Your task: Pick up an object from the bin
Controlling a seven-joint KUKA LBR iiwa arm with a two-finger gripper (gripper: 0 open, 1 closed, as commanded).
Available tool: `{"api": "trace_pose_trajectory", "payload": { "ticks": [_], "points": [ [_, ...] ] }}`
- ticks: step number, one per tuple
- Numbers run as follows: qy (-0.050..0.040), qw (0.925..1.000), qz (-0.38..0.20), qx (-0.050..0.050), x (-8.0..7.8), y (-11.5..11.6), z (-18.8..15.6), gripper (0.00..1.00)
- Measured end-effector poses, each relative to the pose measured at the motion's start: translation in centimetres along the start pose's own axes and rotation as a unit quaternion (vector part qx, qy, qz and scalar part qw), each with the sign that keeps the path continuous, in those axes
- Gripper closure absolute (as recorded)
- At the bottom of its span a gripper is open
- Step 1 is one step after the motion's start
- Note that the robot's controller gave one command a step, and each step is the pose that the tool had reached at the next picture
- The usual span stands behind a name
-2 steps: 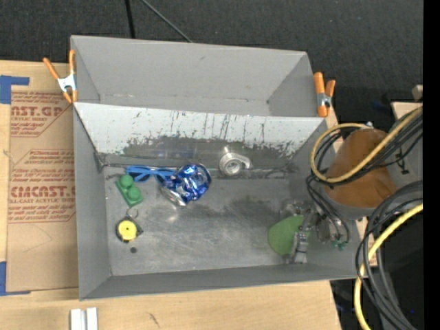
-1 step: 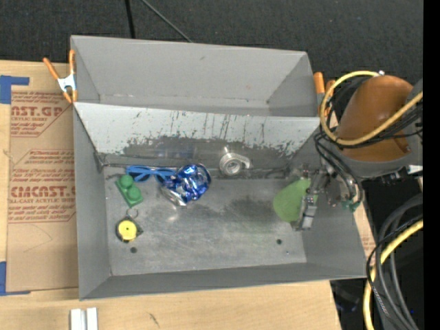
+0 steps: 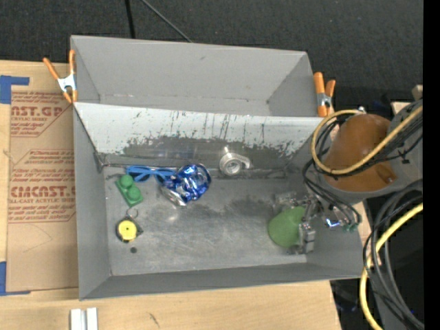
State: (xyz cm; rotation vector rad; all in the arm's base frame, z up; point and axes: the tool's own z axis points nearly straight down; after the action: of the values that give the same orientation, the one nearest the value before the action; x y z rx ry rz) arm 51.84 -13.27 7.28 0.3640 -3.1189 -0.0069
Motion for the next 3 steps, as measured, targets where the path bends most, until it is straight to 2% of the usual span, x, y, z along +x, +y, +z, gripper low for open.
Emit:
{"api": "trace_pose_trajectory", "payload": {
  "ticks": [1,2,3],
  "points": [
    [-0.0048,0.9399,-0.341,0.003,-1.7,0.7,0.0,1.0],
    [-0.0038,0.9379,-0.347,0.005,-3.2,0.2,-10.8,1.0],
    [-0.0057,0.8943,-0.447,-0.001,-3.1,0.2,-1.1,1.0]
  ]
}}
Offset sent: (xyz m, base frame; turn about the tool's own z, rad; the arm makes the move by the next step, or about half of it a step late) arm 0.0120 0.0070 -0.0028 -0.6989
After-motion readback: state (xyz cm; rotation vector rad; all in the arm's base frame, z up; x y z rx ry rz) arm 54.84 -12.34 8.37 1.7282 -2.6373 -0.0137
